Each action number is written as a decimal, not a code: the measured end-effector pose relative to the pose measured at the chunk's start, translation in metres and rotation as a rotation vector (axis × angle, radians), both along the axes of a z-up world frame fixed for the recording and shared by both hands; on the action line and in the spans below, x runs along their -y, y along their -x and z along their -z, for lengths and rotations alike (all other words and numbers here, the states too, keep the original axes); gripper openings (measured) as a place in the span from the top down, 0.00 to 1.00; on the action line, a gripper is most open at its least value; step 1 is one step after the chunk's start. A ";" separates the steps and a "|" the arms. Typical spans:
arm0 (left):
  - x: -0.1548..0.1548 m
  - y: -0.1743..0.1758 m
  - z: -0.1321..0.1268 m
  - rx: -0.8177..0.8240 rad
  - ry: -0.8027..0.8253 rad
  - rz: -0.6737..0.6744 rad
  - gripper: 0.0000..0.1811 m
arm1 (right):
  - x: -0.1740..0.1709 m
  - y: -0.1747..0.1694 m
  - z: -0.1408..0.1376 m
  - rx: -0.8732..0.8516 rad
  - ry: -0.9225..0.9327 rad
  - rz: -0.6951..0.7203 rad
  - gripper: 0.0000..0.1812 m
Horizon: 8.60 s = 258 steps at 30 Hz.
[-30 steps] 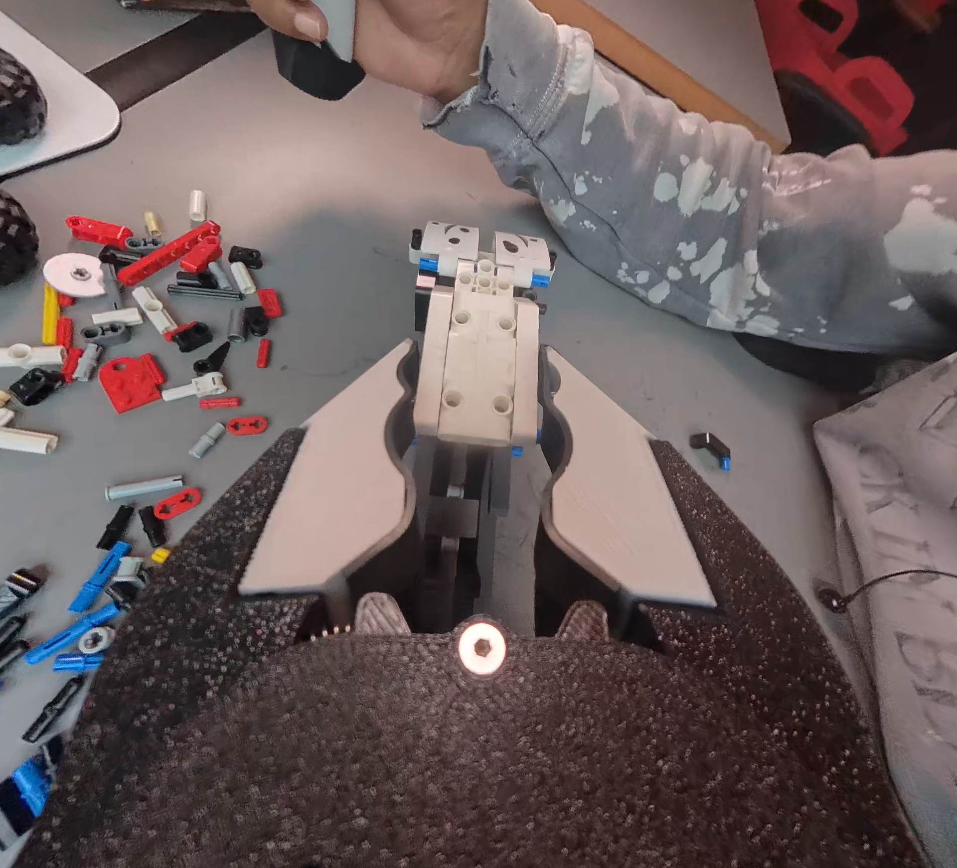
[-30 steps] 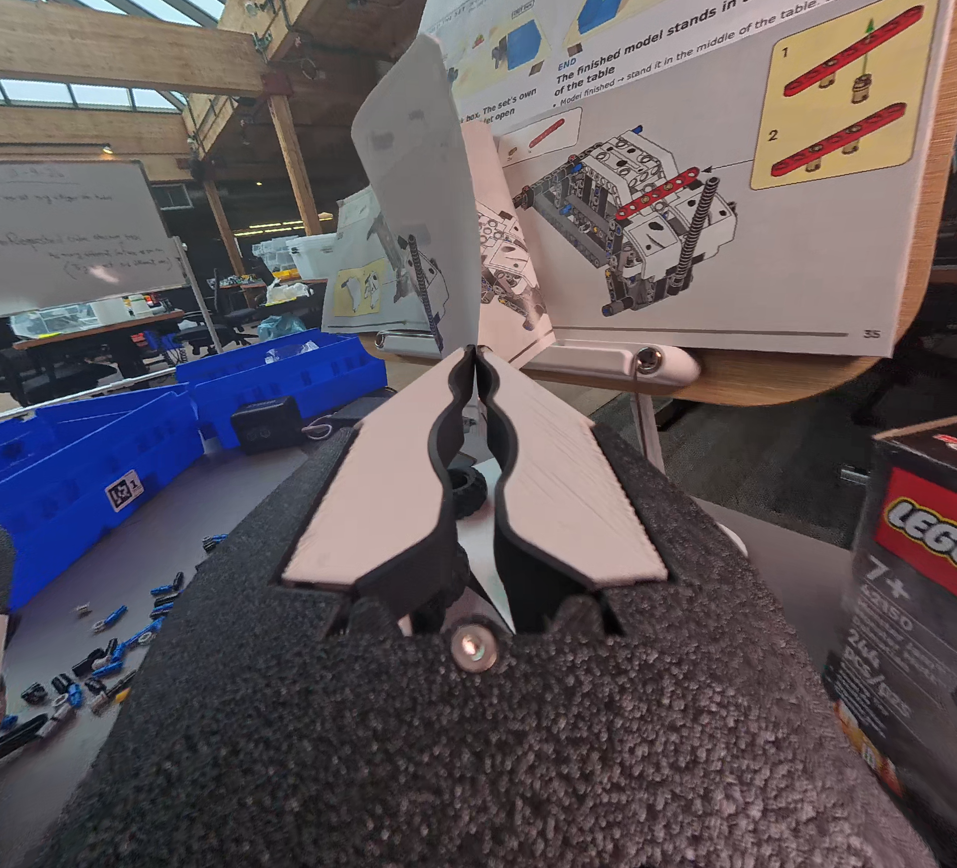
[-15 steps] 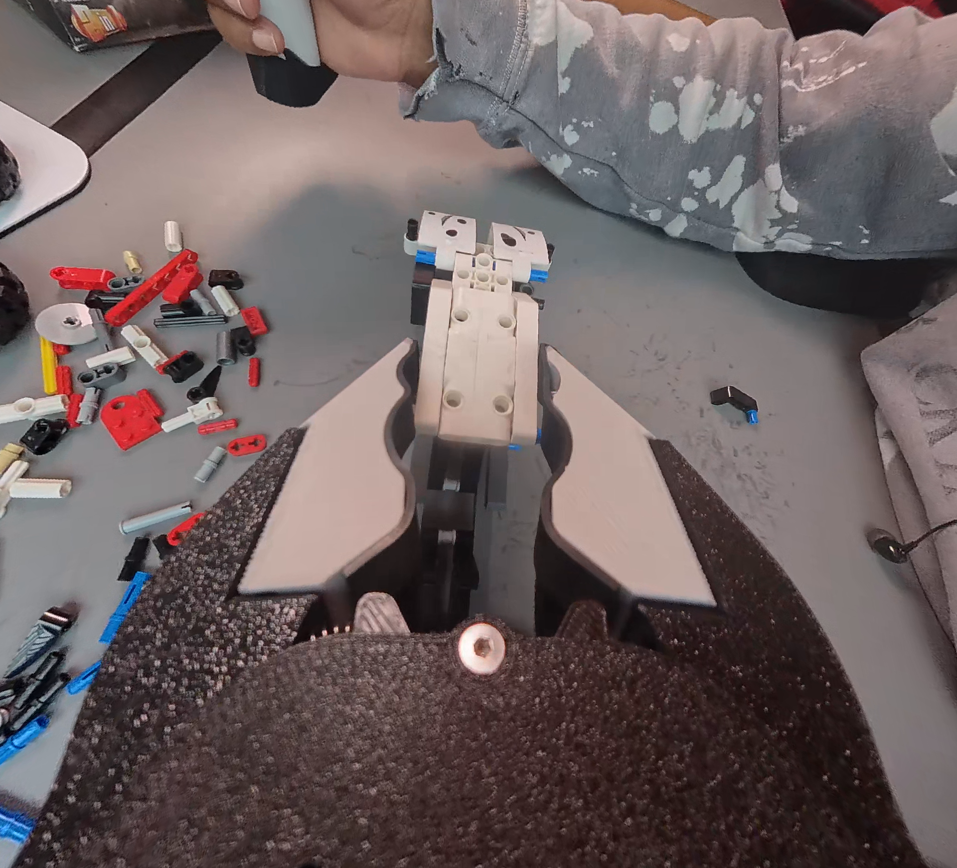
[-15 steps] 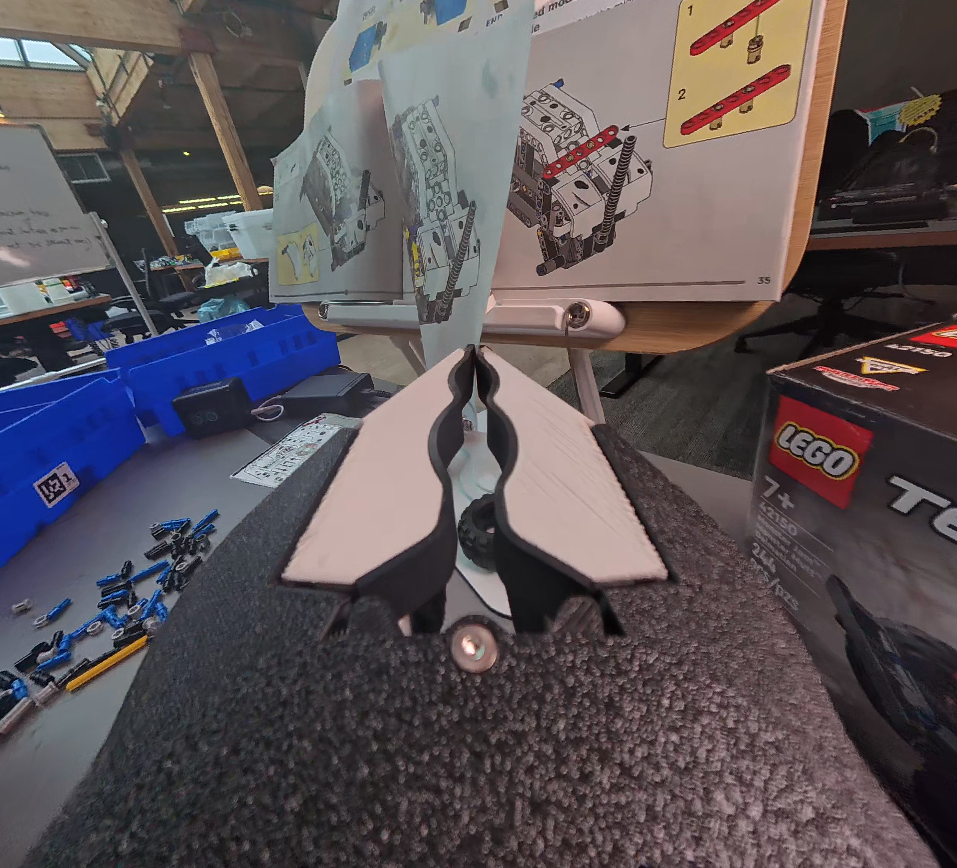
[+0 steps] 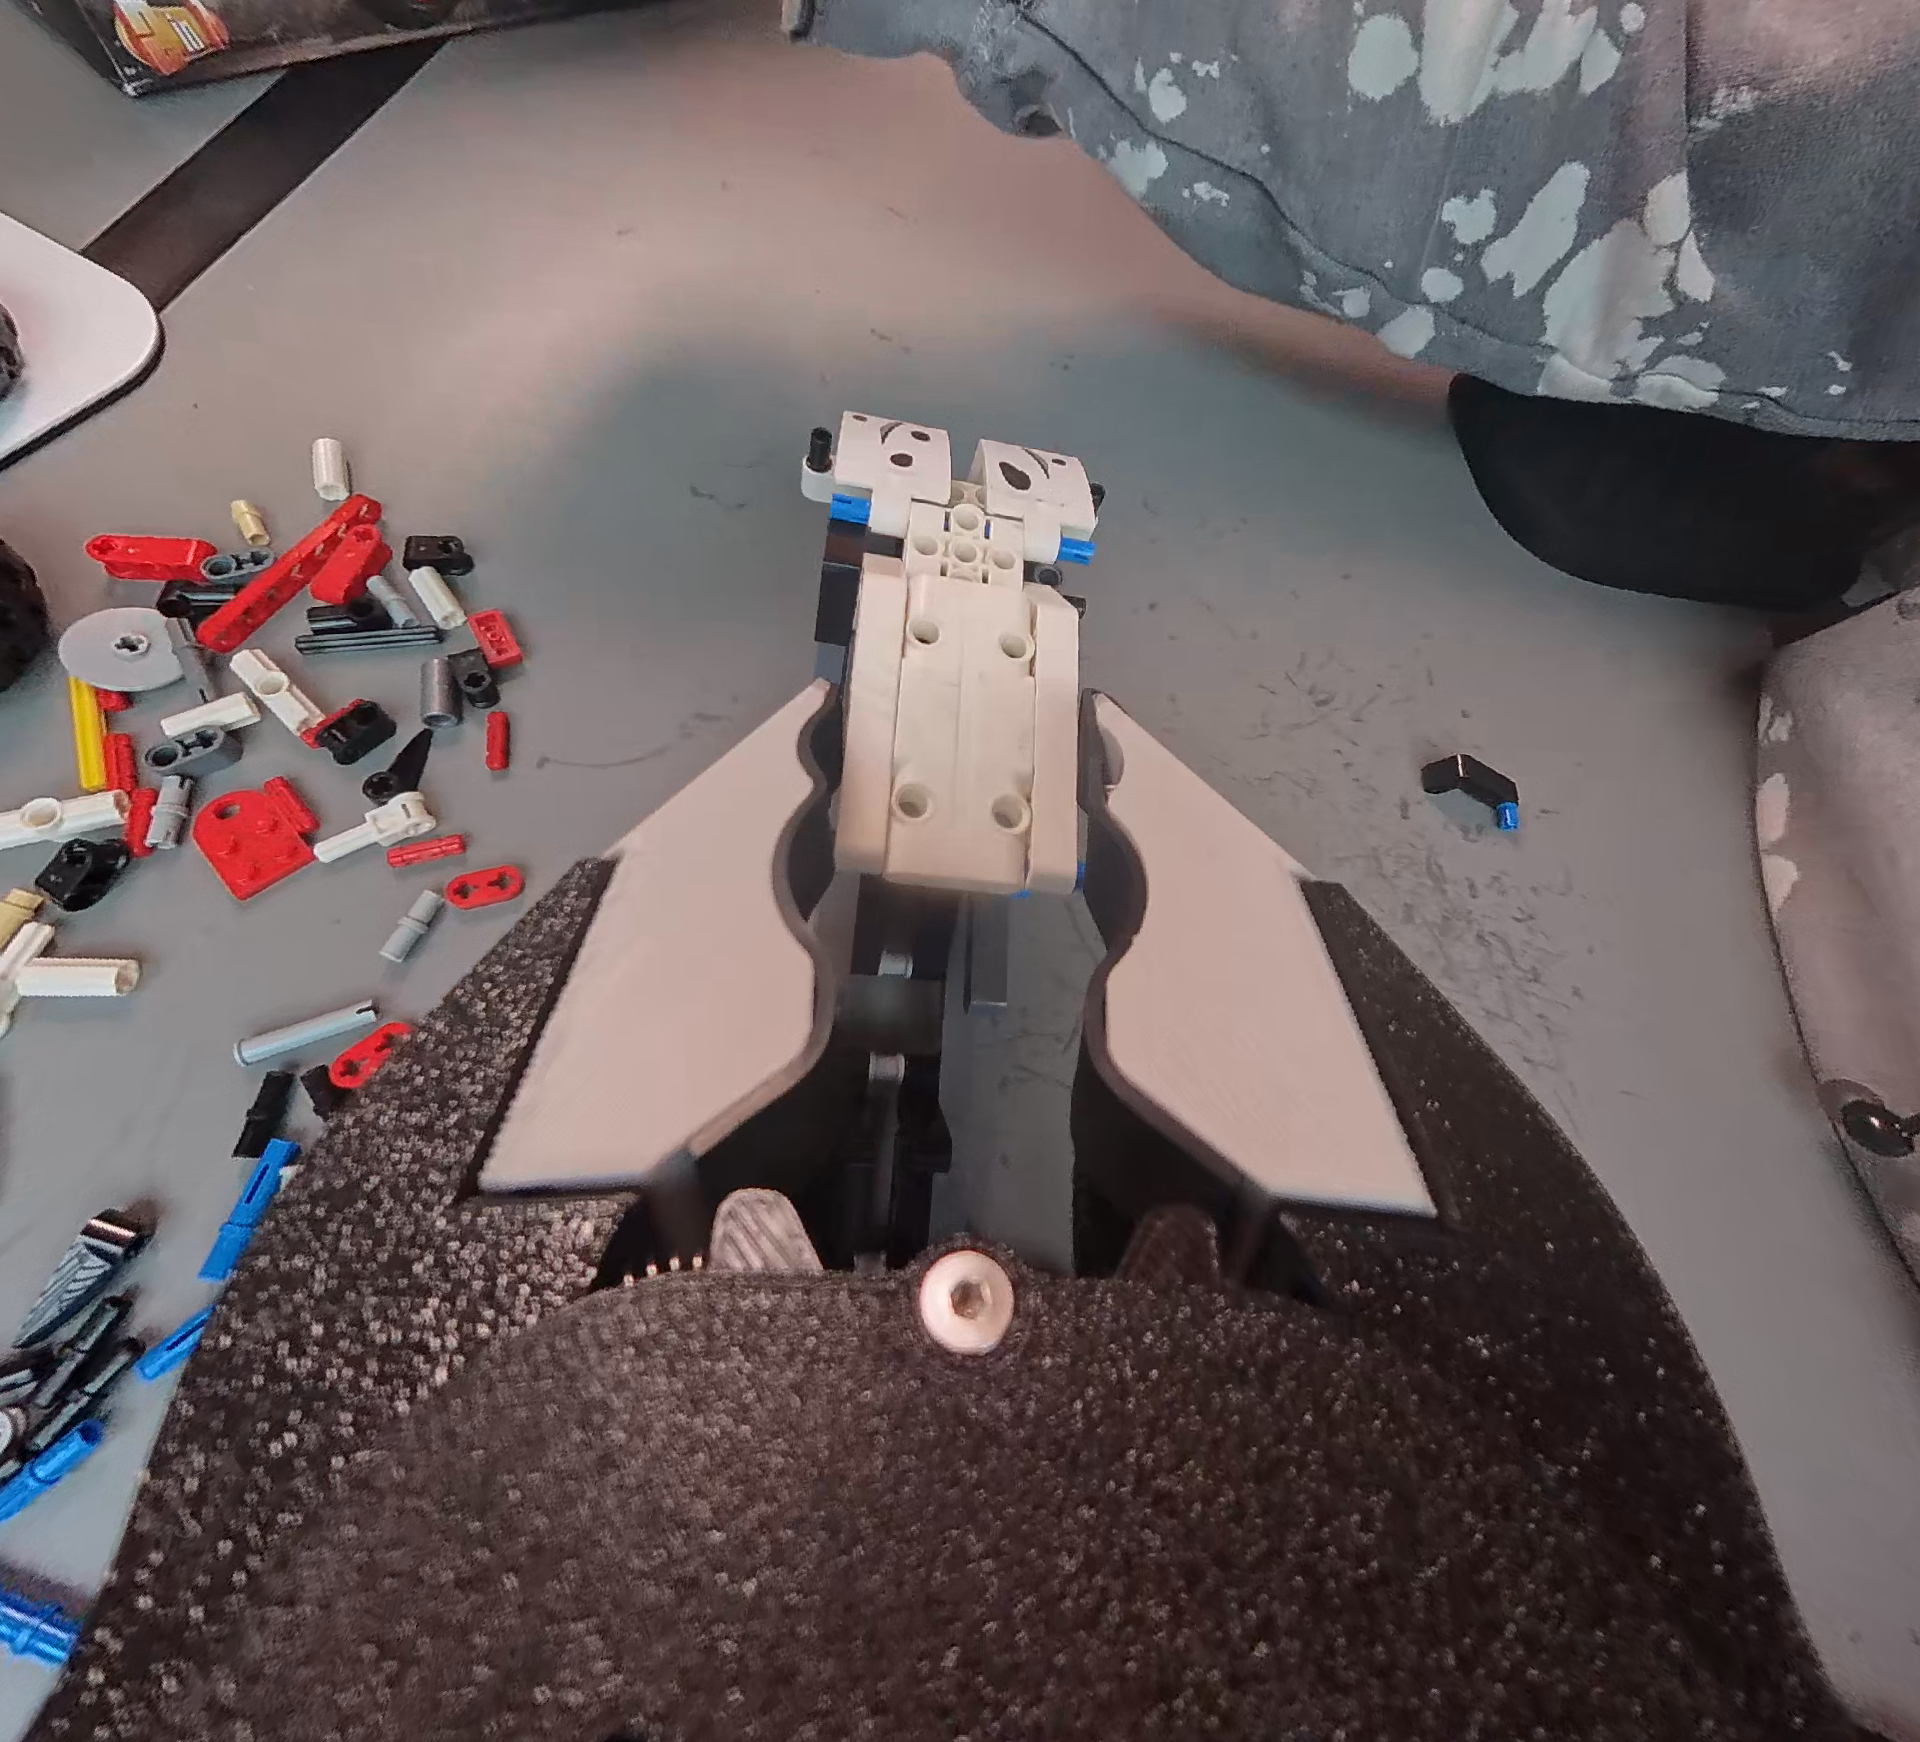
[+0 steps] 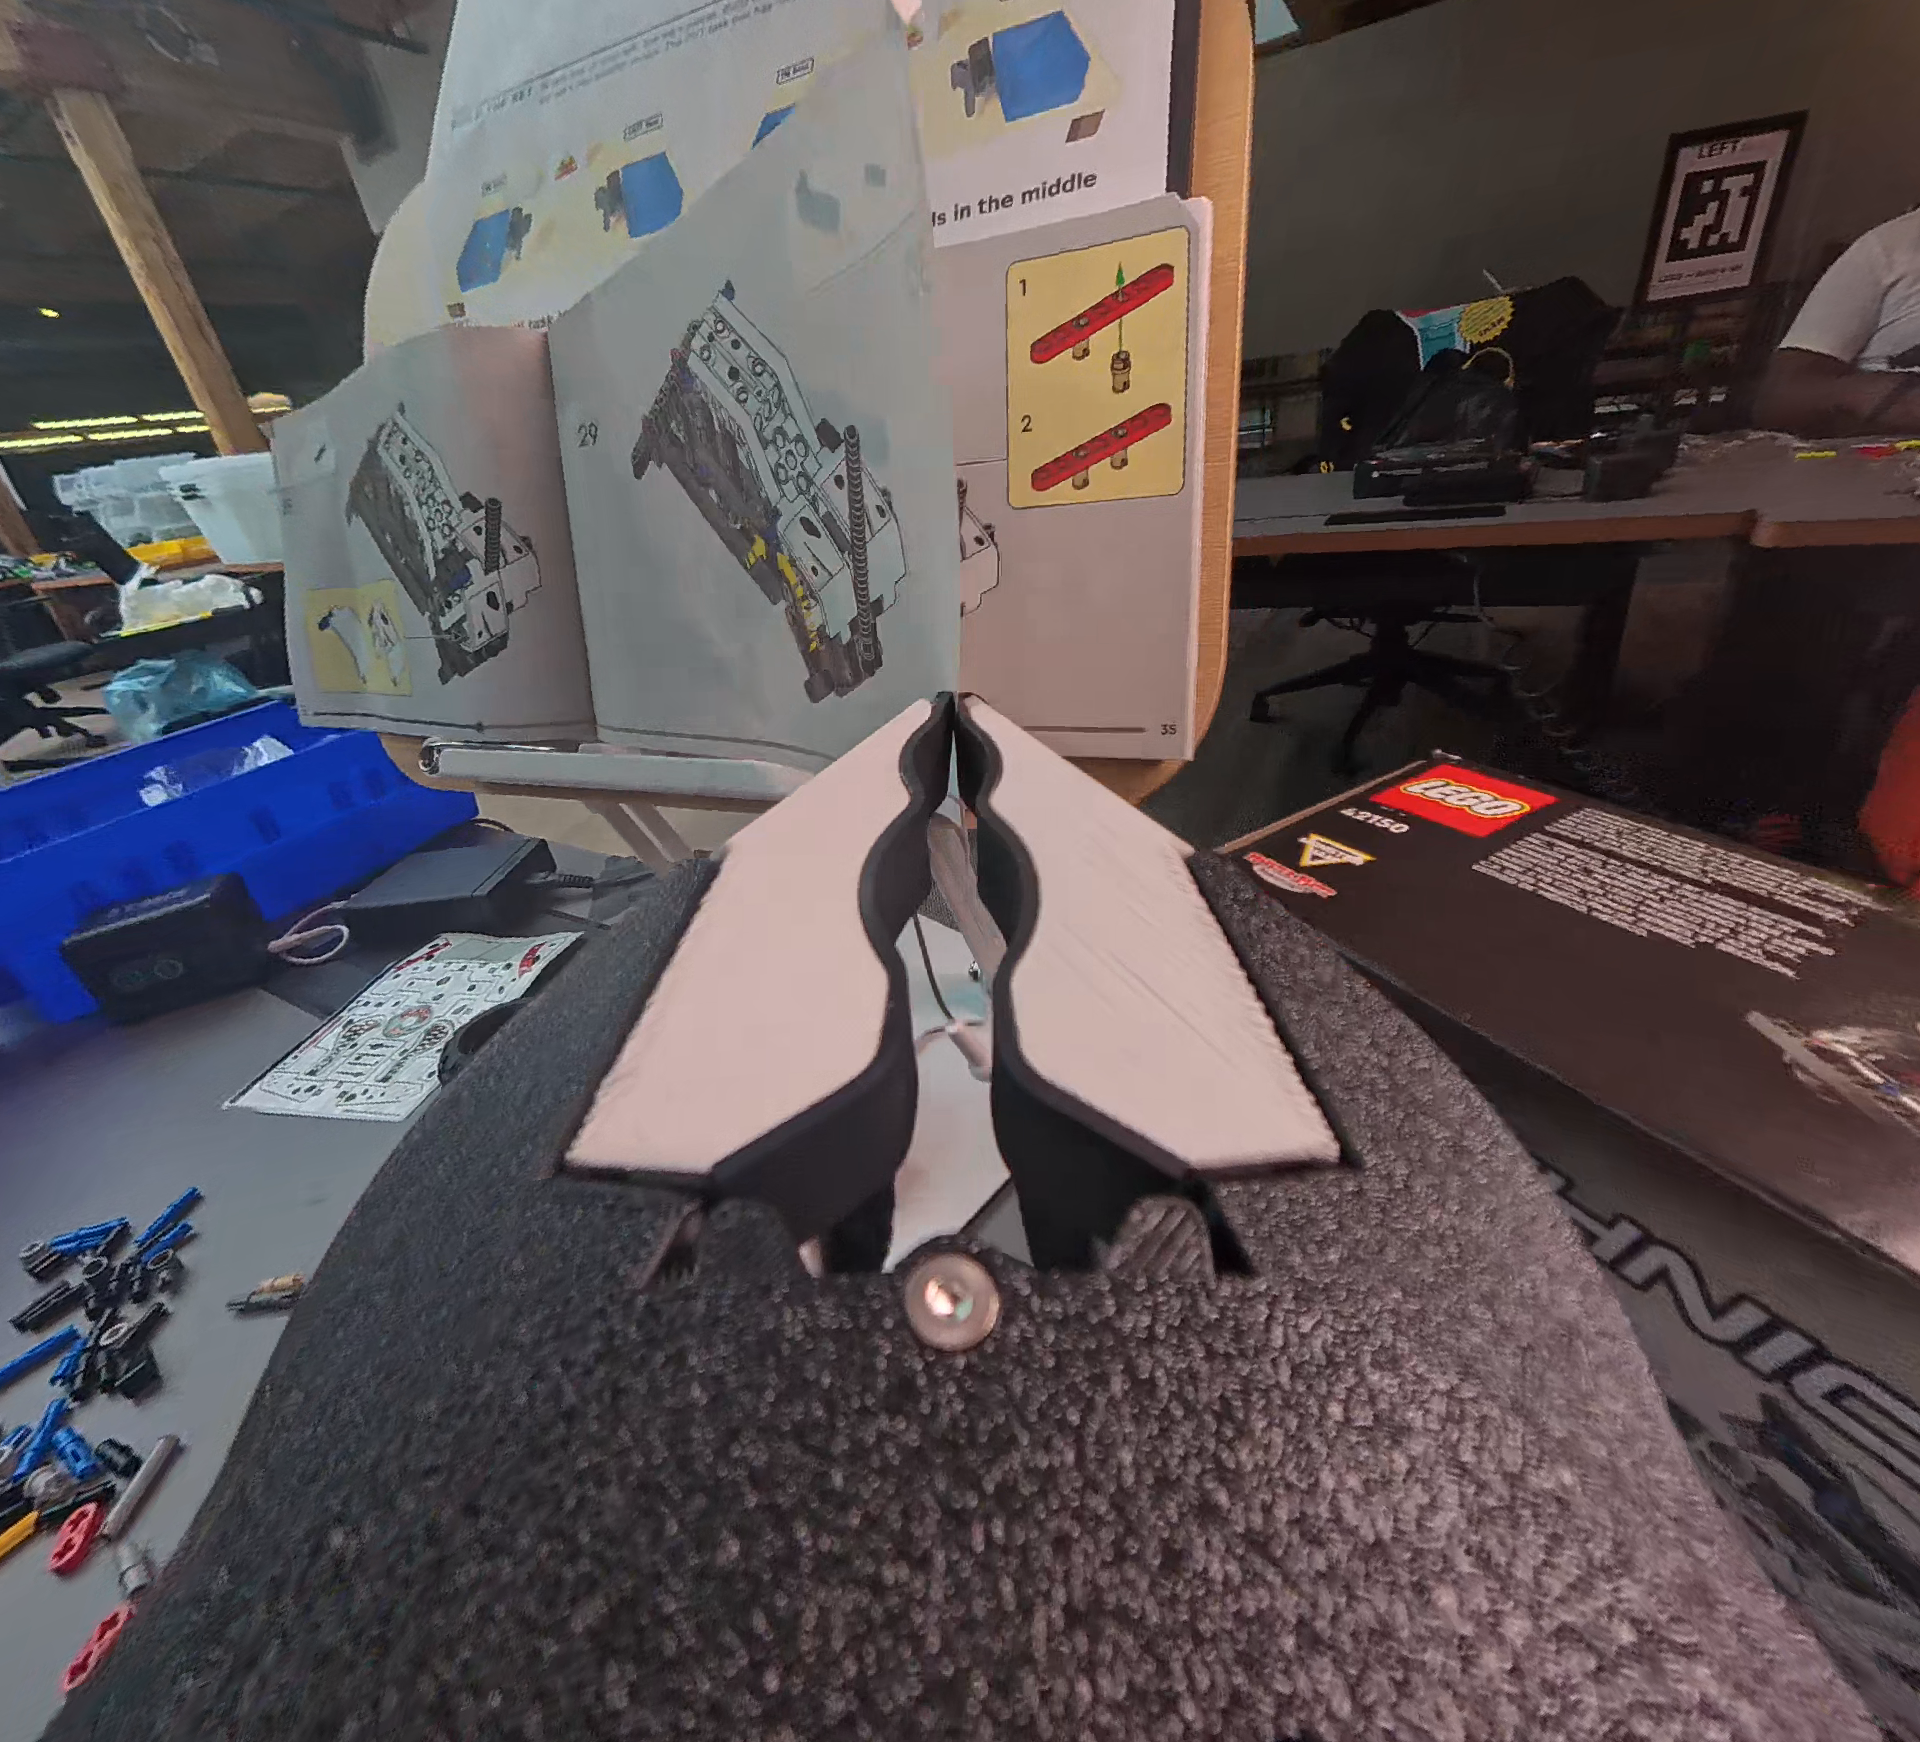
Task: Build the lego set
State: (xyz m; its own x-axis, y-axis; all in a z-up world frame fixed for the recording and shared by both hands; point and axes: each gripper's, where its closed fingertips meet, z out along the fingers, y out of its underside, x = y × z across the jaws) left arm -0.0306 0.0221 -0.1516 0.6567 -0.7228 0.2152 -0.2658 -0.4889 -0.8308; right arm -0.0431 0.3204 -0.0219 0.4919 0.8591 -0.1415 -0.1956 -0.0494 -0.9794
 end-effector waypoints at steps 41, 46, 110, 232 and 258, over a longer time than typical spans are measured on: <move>0.001 0.001 0.001 0.048 0.010 0.007 0.75 | 0.191 0.198 -0.053 0.186 -0.248 -0.584 0.84; 0.001 0.000 0.001 0.038 0.009 0.007 0.75 | 0.068 0.139 -0.057 0.258 -0.227 -0.155 0.97; 0.005 -0.006 -0.013 0.027 -0.059 0.036 0.69 | 0.065 0.168 0.006 0.694 -0.403 0.010 0.80; -0.042 0.109 -0.076 0.062 -0.552 -0.684 0.65 | 0.118 0.046 -0.025 0.254 -0.338 -0.162 1.00; -0.003 0.062 -0.108 0.024 -0.587 -0.538 0.61 | 0.373 -0.146 0.167 0.847 -0.084 -1.091 0.68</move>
